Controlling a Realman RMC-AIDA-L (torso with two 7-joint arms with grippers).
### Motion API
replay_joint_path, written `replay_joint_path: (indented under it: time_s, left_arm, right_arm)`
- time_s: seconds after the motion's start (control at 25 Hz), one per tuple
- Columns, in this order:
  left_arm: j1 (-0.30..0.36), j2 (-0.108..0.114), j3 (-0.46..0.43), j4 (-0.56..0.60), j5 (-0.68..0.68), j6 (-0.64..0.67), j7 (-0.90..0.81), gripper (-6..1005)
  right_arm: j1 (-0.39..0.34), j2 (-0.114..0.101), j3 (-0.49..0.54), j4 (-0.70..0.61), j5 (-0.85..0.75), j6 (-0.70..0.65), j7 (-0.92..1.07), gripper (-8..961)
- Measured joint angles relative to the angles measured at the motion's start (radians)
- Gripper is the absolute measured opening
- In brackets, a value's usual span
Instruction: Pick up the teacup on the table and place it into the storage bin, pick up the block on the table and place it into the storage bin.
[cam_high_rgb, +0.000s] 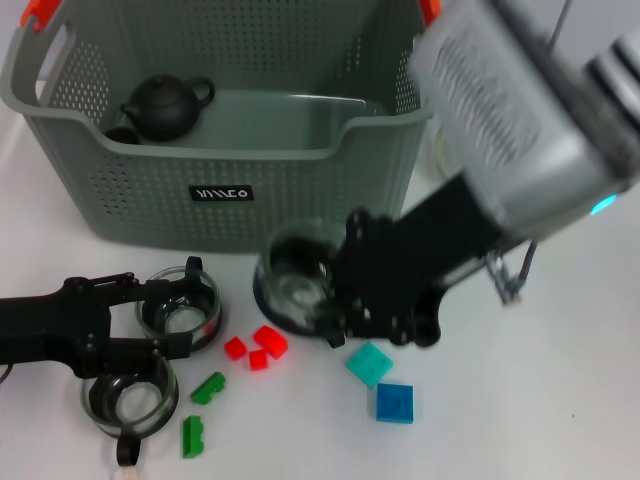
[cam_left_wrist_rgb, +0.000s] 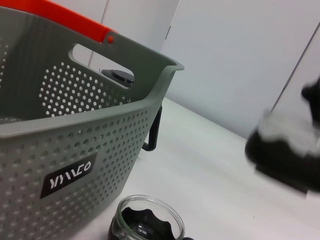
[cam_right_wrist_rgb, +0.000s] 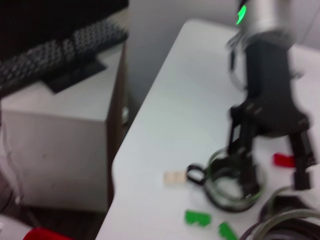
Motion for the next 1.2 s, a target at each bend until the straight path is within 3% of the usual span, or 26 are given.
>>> replay_joint_path:
  time_s: [0.32,0.6,0.92,1.2]
  left_arm:
    - [-0.007,0.0,0.0,0.001,-0.002,0.0,0.001,905]
    - [-0.009,0.0,0.0,0.004,-0.002,0.0,0.001,905]
    - [-0.008,-0.004,0.0,0.007,-0.008,0.0,0.0,904]
    - [-0.011,-0.008,0.0,0.006,-0.008,-0.005,0.0,904]
  right_arm:
    - [0.031,-0.002,0.162,-0.111,0.013,0.001,0.062,64]
    - [0.054,-0.002,0.212,-0.103,-0.005,0.339,0.237,64]
    - [0.226,0.003,0.233,0.127,-0.218,0.529,0.454,64]
    - [0.416,-0.001,0.31,0.425,-0.353,0.536,0.508,64]
